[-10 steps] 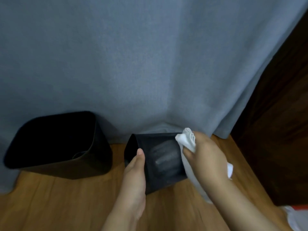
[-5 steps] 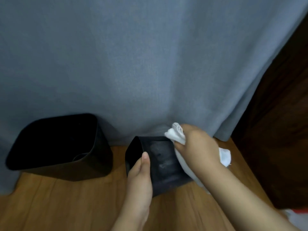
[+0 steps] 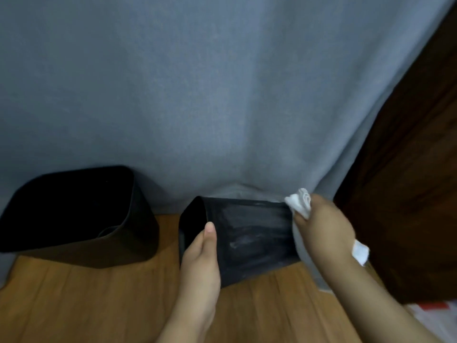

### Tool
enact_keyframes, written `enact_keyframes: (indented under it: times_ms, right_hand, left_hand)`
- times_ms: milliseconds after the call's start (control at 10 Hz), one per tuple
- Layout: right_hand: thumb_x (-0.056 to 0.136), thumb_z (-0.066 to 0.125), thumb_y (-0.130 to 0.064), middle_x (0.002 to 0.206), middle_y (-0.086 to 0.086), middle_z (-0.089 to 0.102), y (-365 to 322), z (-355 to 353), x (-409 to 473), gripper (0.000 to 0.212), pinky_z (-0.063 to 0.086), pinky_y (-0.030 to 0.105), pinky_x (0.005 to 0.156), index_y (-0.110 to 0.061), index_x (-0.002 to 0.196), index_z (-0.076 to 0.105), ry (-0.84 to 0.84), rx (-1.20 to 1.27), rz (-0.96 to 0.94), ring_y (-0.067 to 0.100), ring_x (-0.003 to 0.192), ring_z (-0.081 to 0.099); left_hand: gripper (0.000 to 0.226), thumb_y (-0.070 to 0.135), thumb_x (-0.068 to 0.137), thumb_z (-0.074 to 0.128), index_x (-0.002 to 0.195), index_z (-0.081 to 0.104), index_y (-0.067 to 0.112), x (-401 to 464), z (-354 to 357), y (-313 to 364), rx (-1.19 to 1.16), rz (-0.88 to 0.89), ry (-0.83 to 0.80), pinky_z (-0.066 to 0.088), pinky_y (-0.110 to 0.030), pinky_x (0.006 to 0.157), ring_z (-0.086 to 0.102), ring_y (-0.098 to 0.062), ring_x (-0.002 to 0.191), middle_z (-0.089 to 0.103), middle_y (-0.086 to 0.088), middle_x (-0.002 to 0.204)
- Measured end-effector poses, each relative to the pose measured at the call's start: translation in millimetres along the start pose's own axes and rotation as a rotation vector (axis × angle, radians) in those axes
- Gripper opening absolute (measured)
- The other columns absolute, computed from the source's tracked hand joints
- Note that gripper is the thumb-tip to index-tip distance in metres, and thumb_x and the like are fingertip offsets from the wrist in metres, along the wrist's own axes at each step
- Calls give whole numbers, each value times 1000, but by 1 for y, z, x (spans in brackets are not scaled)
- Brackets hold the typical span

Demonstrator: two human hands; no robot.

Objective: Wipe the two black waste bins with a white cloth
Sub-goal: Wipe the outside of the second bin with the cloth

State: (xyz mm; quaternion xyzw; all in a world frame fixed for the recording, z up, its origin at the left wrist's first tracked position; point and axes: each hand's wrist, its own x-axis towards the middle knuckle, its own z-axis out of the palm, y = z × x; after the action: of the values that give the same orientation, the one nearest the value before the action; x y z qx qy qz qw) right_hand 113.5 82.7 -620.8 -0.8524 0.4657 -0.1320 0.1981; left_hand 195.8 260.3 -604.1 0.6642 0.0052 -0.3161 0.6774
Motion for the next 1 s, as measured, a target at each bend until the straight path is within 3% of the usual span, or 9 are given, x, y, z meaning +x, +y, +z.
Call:
enact_keyframes:
  times_ms: [100,200,400,500,600,700,800,900,1000]
  right_hand:
    - [87,62,-28,88,-10,55,-28,1,-27,18,38,19,64,-24,104,60,-63,192,-197,10,77,50]
    - [83,58,-38,98,-18,49,-45,9,-52,28,37,11,72,-29,110,59,-109,271,-363,1,88,48]
    - [86,58,-26,83,-3,58,25,11,-18,9,46,33,61,-23,94,56,-28,84,-28,24,78,61]
    - [85,59,-28,94,-6,55,6,15,-32,21,39,23,64,-20,104,57,-11,123,-96,19,83,56]
    - [77,50,-45,98,-16,49,-46,13,-54,37,36,10,65,-25,106,59,-52,287,-308,5,85,50]
    - [79,56,-37,100,-18,54,-77,18,-73,24,42,13,73,-35,103,58,-106,318,-459,-1,90,52]
    - [82,65,-28,105,-18,54,-55,15,-58,28,38,10,74,-30,110,59,-120,251,-434,-1,93,51]
    - [85,63,-25,101,-11,53,-24,13,-38,23,37,18,68,-24,107,59,-65,202,-214,11,92,54]
    - [83,64,-22,102,-4,56,-30,10,-39,23,39,24,69,-20,107,61,8,157,-225,16,88,55]
  left_hand:
    - [54,59,89,42,116,71,22,2,2,-1,0,-15,38,48,-45,103,67,-17,111,74,4,115]
    - [40,44,101,41,101,75,22,6,-3,-3,18,-51,81,53,-38,91,71,-17,100,77,2,102]
    - [45,52,96,43,116,71,23,6,-9,-3,-9,-47,69,47,-44,105,66,-17,112,73,3,118]
    - [45,49,98,42,116,71,20,6,-5,-4,-19,-50,65,48,-46,104,68,-19,110,74,1,114]
    - [40,39,103,42,110,72,15,10,-5,-4,-6,-88,91,51,-42,97,71,-18,100,76,-2,106]
    - [38,33,104,42,98,73,11,15,-8,-4,-12,-158,93,53,-37,82,72,-15,80,74,-5,98]
    - [41,39,103,42,105,74,14,14,-10,0,-26,-153,70,54,-43,93,72,-23,96,77,-8,102]
    - [39,42,102,41,111,71,18,10,-8,4,-59,-137,36,55,-40,92,72,-21,99,77,-3,105]
    - [39,43,102,42,110,72,20,7,-6,5,-74,-143,52,53,-41,95,72,-21,100,77,-3,105]
